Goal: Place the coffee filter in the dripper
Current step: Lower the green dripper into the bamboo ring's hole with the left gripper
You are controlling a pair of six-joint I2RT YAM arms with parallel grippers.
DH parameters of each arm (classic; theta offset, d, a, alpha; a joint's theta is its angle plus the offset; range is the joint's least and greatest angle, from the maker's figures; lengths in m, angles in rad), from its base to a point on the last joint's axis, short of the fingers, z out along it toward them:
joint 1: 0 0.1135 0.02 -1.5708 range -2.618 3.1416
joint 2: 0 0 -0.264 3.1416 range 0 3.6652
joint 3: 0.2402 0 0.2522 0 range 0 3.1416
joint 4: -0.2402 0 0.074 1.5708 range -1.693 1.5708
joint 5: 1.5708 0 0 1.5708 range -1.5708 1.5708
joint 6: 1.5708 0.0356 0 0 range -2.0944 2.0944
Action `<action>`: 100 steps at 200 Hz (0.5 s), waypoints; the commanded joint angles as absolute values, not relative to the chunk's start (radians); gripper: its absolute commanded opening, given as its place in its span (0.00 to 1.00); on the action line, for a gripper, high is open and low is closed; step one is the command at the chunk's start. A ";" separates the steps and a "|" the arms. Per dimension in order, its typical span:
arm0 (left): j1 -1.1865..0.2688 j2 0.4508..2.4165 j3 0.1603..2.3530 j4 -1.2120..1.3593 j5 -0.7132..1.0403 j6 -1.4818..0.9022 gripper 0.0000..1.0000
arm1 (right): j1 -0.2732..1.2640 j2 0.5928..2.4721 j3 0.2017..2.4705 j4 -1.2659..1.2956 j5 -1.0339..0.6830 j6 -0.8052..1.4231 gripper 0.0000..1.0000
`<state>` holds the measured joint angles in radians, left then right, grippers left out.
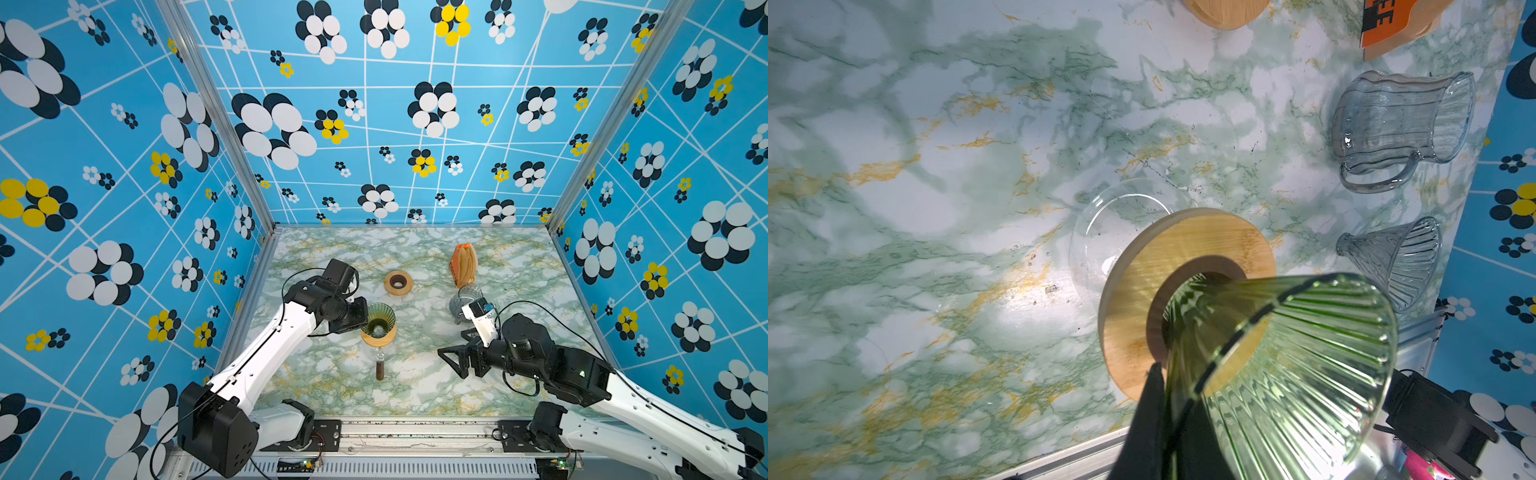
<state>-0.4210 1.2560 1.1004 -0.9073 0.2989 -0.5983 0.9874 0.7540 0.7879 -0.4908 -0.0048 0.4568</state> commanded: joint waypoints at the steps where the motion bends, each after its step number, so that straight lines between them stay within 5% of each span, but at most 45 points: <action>1: -0.431 1.270 1.090 -0.895 0.303 -0.589 0.09 | 0.983 0.742 0.786 -0.495 0.017 0.470 0.99; 100: -0.437 1.272 1.110 -0.918 0.275 -0.579 0.14 | 0.983 0.744 0.783 -0.495 0.025 0.473 0.99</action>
